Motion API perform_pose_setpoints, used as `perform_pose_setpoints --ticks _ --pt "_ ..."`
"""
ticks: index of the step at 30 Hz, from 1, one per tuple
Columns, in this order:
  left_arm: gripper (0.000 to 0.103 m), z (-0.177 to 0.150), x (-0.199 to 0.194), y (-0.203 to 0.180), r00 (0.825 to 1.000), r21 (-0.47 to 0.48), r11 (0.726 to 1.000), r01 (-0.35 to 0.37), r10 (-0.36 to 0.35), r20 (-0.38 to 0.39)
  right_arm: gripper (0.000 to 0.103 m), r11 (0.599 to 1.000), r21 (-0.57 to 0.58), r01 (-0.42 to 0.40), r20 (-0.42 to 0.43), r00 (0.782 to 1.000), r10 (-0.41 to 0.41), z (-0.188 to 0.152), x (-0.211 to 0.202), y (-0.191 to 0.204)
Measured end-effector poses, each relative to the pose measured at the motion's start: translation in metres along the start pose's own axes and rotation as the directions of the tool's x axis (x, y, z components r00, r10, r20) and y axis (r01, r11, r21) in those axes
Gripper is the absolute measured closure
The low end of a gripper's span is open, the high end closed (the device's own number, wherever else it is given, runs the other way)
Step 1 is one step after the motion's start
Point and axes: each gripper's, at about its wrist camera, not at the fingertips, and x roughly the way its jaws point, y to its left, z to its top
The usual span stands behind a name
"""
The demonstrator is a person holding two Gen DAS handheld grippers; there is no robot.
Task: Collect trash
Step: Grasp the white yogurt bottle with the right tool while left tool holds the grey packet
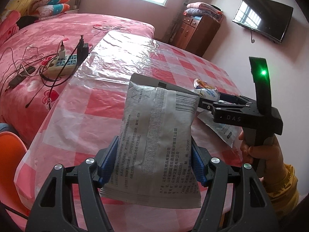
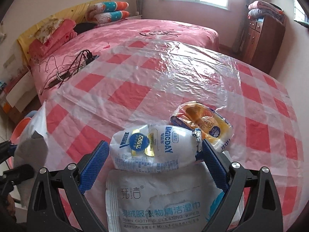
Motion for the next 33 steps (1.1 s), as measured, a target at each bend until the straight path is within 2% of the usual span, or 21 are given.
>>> perform_pose_setpoints --ticks 4,5,6,7,11,12,13,15,18,24,26,29,33 --pt "0.035 -0.001 -0.004 0.006 1.000 -0.013 1.000 0.003 -0.003 0.011 0.014 1.000 0.003 0.003 0.010 1.000 -0.003 -0.001 -0.002 0.001" --pt "0.035 -0.001 -0.005 0.008 1.000 -0.018 1.000 0.003 -0.002 0.015 0.022 1.000 0.011 -0.006 0.011 1.000 0.005 -0.001 -0.002 0.000" --pt "0.035 -0.001 -0.007 0.010 1.000 -0.023 1.000 0.003 -0.003 0.018 0.041 1.000 0.020 -0.009 0.006 1.000 0.009 -0.001 -0.002 -0.001" --pt "0.035 -0.002 -0.008 0.011 1.000 -0.027 1.000 0.003 -0.002 0.022 0.053 1.000 0.027 -0.002 -0.002 1.000 0.002 -0.001 -0.001 -0.001" --pt "0.035 -0.003 -0.012 0.017 1.000 -0.038 0.999 0.004 -0.003 0.029 0.050 1.000 0.011 0.013 -0.027 1.000 -0.013 -0.003 0.004 0.002" --pt "0.035 -0.004 -0.013 0.019 1.000 -0.039 0.999 0.002 -0.001 0.030 0.041 1.000 0.009 0.012 -0.016 1.000 -0.012 -0.003 0.002 0.002" --pt "0.035 -0.004 -0.014 0.021 1.000 -0.041 0.999 0.001 0.000 0.031 0.027 1.000 0.006 0.012 -0.008 1.000 -0.012 -0.002 -0.001 0.003" --pt "0.035 -0.006 -0.015 0.024 0.999 -0.048 0.999 0.001 0.001 0.034 0.014 1.000 -0.008 0.017 0.008 1.000 -0.017 -0.001 -0.004 0.006" --pt "0.035 -0.006 -0.016 0.029 0.999 -0.060 0.998 -0.002 0.004 0.034 0.012 0.999 -0.041 0.036 0.016 0.999 -0.036 0.007 -0.003 0.009" --pt "0.035 -0.006 -0.014 0.033 0.999 -0.065 0.998 0.003 -0.001 0.032 0.012 0.999 -0.046 -0.015 -0.027 1.000 0.013 0.029 0.020 0.003" --pt "0.035 -0.006 -0.014 0.034 1.000 -0.067 0.998 0.003 -0.001 0.031 0.012 0.998 -0.033 -0.055 -0.072 0.996 0.052 0.034 0.032 0.002" --pt "0.035 -0.006 -0.013 0.037 1.000 -0.072 0.997 0.003 0.000 0.031 0.012 0.993 -0.027 -0.118 -0.089 0.989 0.115 0.034 0.030 0.009" --pt "0.035 -0.006 -0.011 0.042 1.000 -0.084 0.996 0.000 0.003 0.030 0.012 0.970 -0.002 -0.243 -0.126 0.962 0.241 0.027 0.021 0.027"
